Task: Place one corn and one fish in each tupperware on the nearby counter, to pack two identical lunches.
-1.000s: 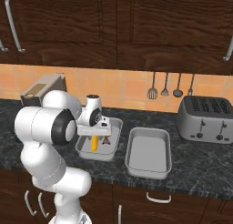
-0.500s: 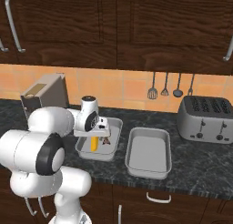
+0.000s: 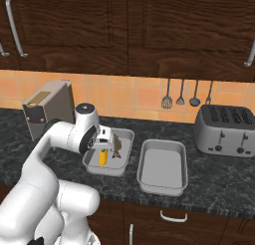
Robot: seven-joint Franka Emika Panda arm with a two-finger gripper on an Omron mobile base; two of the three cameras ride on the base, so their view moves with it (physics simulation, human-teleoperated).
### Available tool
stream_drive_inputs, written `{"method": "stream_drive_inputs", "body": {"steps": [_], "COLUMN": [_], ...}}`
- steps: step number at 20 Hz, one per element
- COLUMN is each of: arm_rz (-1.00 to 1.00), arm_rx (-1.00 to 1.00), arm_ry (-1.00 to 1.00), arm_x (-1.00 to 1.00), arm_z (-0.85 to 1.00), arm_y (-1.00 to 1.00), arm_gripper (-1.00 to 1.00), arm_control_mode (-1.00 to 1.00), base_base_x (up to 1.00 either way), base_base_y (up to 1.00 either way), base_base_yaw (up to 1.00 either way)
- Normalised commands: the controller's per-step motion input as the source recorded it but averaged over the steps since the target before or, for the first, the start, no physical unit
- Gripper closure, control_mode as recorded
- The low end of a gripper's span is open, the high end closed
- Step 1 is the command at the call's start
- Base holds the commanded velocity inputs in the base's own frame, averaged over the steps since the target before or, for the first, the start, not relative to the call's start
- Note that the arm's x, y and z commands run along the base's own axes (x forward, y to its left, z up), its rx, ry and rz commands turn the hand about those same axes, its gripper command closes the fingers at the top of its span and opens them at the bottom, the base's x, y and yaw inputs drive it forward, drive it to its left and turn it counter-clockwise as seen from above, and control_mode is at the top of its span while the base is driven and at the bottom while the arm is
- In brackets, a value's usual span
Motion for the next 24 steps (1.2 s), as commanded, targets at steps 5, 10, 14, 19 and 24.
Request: {"method": "stream_drive_inputs", "body": {"steps": [5, 10, 14, 19, 24], "arm_rz": [-0.02, -0.03, -0.02, -0.03, 0.00], "arm_rx": [0.00, -0.03, -0.05, -0.04, -0.01], "arm_ry": [-0.05, 0.00, 0.00, 0.01, 0.00], "arm_x": [-0.73, -0.73, -0.77, -0.57, -0.39], "arm_z": [0.91, 0.75, 0.84, 0.83, 0.53], "arm_y": [-0.01, 0.13, 0.01, 0.01, 0.00], "arm_gripper": [-1.00, -1.00, -1.00, -1.00, -1.00], "arm_control_mode": [-1.00, -1.00, -1.00, -1.00, -1.00], "base_base_x": [0.00, 0.00, 0.00, 0.00, 0.00], "base_base_y": [0.00, 0.00, 0.00, 0.00, 0.00], "base_base_yaw": [0.00, 0.00, 0.00, 0.00, 0.00]}}
